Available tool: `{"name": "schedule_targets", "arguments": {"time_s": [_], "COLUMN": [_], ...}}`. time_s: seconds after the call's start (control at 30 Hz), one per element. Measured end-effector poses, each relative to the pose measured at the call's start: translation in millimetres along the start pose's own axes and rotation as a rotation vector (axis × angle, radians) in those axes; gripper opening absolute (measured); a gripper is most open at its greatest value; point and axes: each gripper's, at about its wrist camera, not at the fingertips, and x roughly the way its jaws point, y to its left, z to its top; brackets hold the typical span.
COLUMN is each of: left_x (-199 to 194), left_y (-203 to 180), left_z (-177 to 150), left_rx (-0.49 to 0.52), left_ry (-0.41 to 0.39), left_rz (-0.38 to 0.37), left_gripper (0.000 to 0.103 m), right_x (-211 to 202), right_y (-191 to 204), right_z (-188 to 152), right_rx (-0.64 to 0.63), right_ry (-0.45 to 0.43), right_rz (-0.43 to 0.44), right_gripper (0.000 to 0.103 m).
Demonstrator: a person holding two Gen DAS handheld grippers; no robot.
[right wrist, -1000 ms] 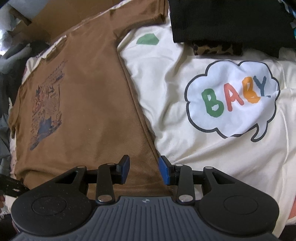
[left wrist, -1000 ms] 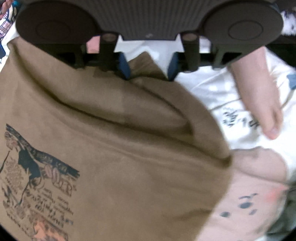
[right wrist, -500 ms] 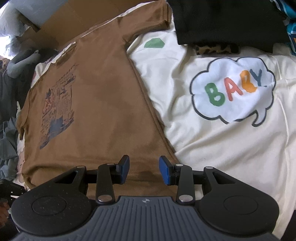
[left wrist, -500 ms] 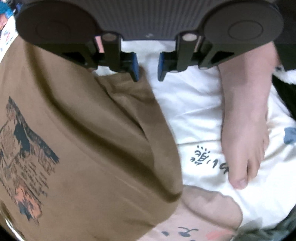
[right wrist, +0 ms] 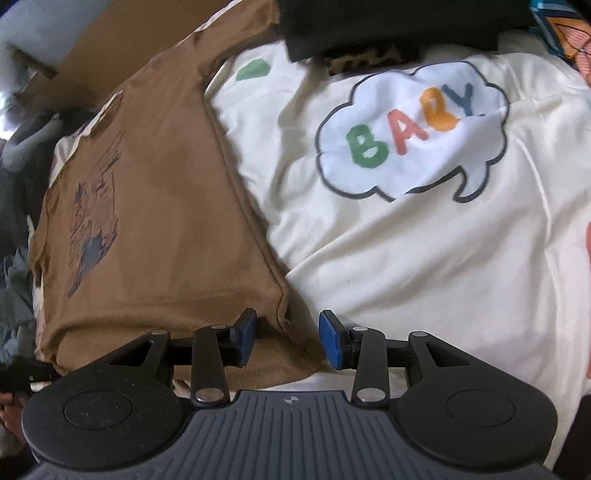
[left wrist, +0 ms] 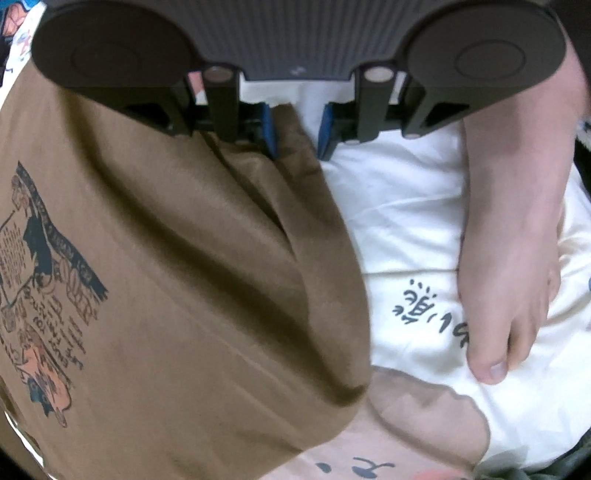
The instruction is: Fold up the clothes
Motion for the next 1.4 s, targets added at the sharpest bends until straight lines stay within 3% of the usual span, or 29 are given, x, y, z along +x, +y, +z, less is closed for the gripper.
{"name": "schedule_targets", "arguments": {"time_s": [0.2,0.37,0.57,0.7,0.93,1.0,1.1,1.2,1.27,1.3,1.4], "left_x": [-5.6,-4.8,-9.5,-36.0,-83.9,-104.1,-121.1,-100.5,-110.7,-113.2,-114.7], "left_y": [8.9,12.9,17.0,21.4,14.3,31.4,3.2,13.4,13.4,13.8,13.6], "left_z": [-2.3,-0.1,5.3,-0.8,5.4,-15.8,-15.0,-4.5,5.0,9.0,16.5], "left_rx": [-0.041,-0.074,-0.132,-0.125,0.021,0.055,0.106,0.161,0.193,0.209,0.265], "left_ry": [-0.018,-0.031,-0.015,-0.019,-0.022,-0.025,-0.036,-0.057,-0.062,-0.06,-0.042], "left_rz": [-0.018,-0.049,-0.026,-0.017,0.052,0.067,0.099,0.143,0.175,0.187,0.217], "left_gripper": [0.026,0.006,0.004,0.004,0.003,0.003,0.003,0.003,0.003,0.003,0.003], "right_x": [-1.2,-10.7,-15.9,-17.9,-21.2,-14.6,-0.2,9.3,13.4,15.4,14.6], "right_y": [12.7,12.8,2.9,-4.2,2.3,6.6,10.0,7.9,8.4,9.8,12.9], "right_z": [-3.6,2.0,5.3,-1.8,-1.9,-1.1,-0.4,0.3,-1.1,-2.4,-3.2], "right_rx": [-0.1,-0.143,-0.164,-0.174,-0.283,-0.315,-0.346,-0.332,-0.328,-0.333,-0.332], "right_ry": [-0.03,-0.031,0.003,0.032,0.063,0.076,0.099,0.089,0.083,0.083,0.101], "right_rz": [0.034,0.071,0.047,0.047,0.087,0.087,0.065,0.077,0.087,0.087,0.099], "right_gripper": [0.052,0.057,0.057,0.057,0.058,0.059,0.059,0.059,0.059,0.058,0.024]}}
